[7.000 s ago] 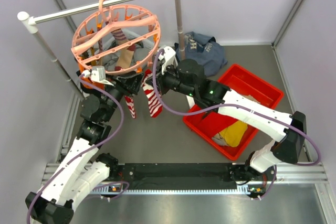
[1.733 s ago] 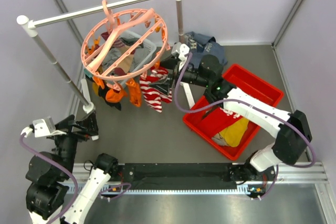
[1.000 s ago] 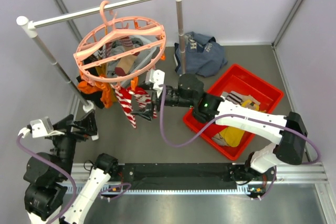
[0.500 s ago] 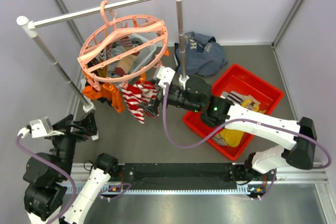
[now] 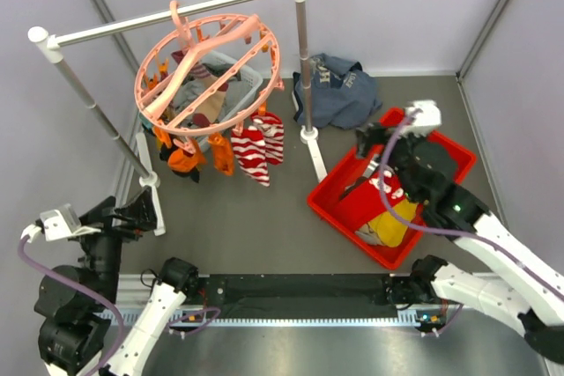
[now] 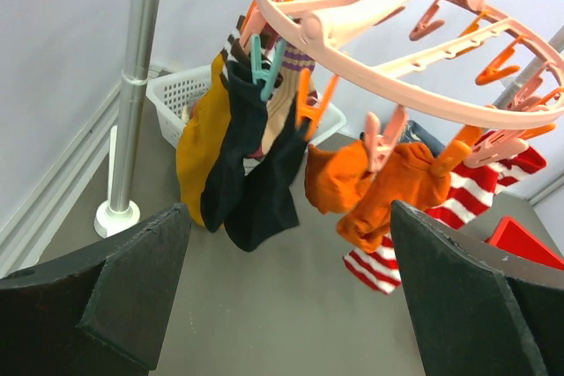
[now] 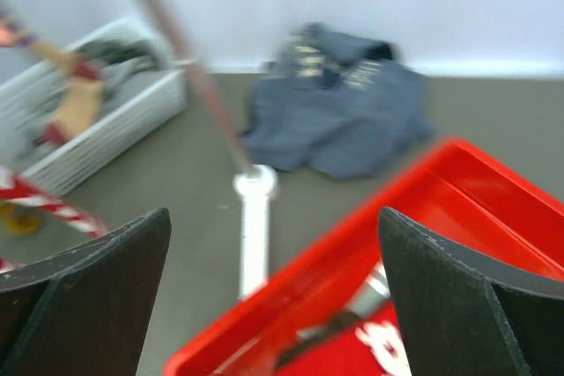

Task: Clip the socks to the hanger
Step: Reset both arms

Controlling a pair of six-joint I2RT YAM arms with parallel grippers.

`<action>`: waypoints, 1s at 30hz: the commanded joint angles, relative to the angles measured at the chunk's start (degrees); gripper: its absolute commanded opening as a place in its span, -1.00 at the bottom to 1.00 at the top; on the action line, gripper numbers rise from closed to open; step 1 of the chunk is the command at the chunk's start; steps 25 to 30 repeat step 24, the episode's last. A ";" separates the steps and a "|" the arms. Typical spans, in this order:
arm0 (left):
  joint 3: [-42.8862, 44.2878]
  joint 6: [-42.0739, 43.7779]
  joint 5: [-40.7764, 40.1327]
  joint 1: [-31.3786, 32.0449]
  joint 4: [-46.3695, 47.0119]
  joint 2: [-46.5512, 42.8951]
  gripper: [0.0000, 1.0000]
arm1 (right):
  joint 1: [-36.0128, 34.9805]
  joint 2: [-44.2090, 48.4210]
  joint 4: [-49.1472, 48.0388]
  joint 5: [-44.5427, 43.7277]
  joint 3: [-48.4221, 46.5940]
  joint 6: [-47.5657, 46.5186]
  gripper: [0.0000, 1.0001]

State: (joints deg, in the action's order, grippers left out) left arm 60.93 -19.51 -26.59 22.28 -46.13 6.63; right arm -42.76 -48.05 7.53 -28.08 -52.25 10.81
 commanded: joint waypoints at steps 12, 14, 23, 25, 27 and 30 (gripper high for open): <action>1.74 1.31 -3.29 -0.13 1.30 -1.89 0.98 | 2.33 33.01 13.13 -29.84 8.83 1.33 0.97; 1.83 1.40 -3.12 -0.13 1.22 -1.89 0.98 | 2.33 36.00 12.43 -30.11 9.09 0.27 0.98; 2.27 1.84 -3.38 -0.13 0.95 -1.89 0.98 | 2.33 38.21 12.51 -30.64 8.66 -1.76 0.97; 2.35 1.84 -3.47 -0.05 0.95 -1.97 0.98 | 2.33 38.30 12.51 -30.46 8.57 -1.93 0.97; 2.35 1.84 -3.47 -0.05 0.95 -1.97 0.98 | 2.33 38.30 12.51 -30.46 8.57 -1.93 0.97; 2.35 1.84 -3.47 -0.05 0.95 -1.97 0.98 | 2.33 38.30 12.51 -30.46 8.57 -1.93 0.97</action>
